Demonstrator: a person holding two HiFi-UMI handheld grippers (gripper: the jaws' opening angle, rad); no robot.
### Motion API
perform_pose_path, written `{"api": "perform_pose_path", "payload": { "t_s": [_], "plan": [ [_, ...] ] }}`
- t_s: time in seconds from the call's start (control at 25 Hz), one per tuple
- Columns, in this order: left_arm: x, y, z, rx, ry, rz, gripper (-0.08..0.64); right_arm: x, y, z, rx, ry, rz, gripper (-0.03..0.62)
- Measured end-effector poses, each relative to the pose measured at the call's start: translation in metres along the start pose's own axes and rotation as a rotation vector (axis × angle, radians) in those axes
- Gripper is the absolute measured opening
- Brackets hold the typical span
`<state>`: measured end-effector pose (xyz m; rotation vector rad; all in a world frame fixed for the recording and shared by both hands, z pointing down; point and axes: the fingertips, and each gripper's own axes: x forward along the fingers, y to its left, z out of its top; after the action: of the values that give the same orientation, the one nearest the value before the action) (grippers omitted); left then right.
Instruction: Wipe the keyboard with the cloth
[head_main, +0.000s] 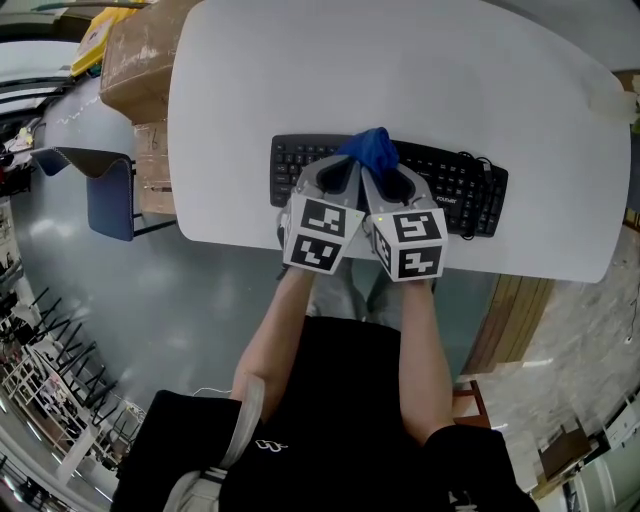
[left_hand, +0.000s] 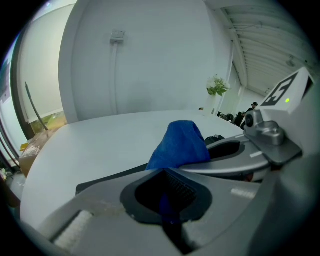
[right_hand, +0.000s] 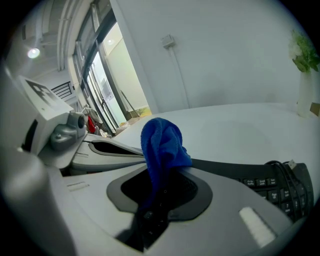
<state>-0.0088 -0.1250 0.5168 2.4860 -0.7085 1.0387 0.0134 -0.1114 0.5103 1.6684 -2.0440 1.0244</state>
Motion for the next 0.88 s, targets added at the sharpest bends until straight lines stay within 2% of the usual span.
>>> {"api": "perform_pose_path", "payload": {
  "t_s": [0.44, 0.88],
  "plan": [
    [0.014, -0.027, 0.009, 0.052, 0.019, -0.020, -0.003, -0.018, -0.025, -0.006, 0.035, -0.010, -0.022, 0.097],
    [0.029, -0.055, 0.015, 0.066, 0.017, -0.041, -0.003, -0.037, -0.051, -0.011, 0.059, -0.015, -0.050, 0.097]
  ]
}}
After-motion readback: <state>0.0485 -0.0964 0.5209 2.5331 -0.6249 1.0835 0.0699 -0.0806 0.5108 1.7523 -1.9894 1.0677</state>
